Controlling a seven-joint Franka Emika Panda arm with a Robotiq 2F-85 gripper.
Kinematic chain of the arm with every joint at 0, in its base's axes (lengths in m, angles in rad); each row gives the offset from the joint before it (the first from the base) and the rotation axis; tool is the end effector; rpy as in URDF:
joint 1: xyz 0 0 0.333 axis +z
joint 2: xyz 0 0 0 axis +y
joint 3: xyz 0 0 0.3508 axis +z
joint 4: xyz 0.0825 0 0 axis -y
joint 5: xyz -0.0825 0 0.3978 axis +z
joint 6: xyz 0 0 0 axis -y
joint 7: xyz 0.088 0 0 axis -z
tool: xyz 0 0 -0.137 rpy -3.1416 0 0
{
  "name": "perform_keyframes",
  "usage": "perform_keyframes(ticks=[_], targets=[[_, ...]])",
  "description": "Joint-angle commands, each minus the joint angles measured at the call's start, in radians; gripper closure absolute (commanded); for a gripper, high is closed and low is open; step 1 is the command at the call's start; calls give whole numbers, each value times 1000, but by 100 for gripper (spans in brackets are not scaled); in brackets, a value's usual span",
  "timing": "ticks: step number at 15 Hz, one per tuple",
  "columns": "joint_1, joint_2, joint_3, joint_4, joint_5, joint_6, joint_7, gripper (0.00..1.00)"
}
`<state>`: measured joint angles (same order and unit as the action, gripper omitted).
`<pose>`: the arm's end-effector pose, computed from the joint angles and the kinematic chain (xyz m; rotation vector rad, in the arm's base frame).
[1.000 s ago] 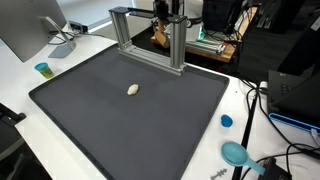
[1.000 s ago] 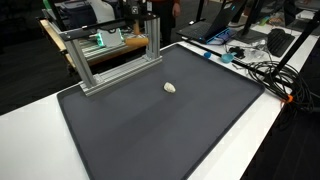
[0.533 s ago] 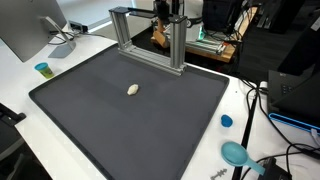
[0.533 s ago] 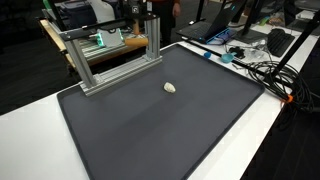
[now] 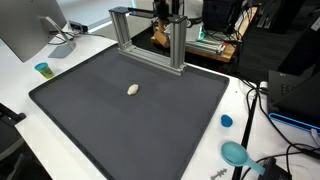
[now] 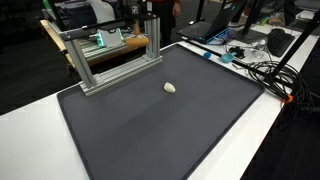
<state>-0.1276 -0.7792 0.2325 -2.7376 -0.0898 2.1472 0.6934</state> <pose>0.3247 0.0249 0.4439 2.8244 -0.8695 0.3670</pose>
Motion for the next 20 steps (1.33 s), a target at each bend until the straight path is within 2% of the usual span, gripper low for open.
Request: perform_keyframes(ticks=[1, 2, 3, 4, 5, 6, 7, 8, 9, 10, 12, 18, 19, 20], targets=[[3, -45, -16, -32, -17, -2, -18, 68], [-1, -48, -15, -31, -23, -7, -20, 69], [-3, -54, -14, -29, -26, -10, -23, 62], [-5, -55, -14, -27, -28, -15, -26, 59], [-7, -37, -14, -3, -28, -27, -31, 42], [-4, -35, -18, -3, -23, -29, -39, 45], [-4, -33, -20, -3, -21, -33, -46, 62], [-3, -30, -23, -3, -15, -31, -51, 67], [3, -45, -26, -26, -8, -22, -57, 67], [7, -40, -30, -25, -2, -26, -64, 55], [24, -27, -49, -21, 24, -39, -96, 77], [43, -6, -99, -5, 95, -78, -196, 77], [40, -7, -102, -3, 101, -82, -200, 67], [32, -10, -97, -5, 99, -75, -190, 28]])
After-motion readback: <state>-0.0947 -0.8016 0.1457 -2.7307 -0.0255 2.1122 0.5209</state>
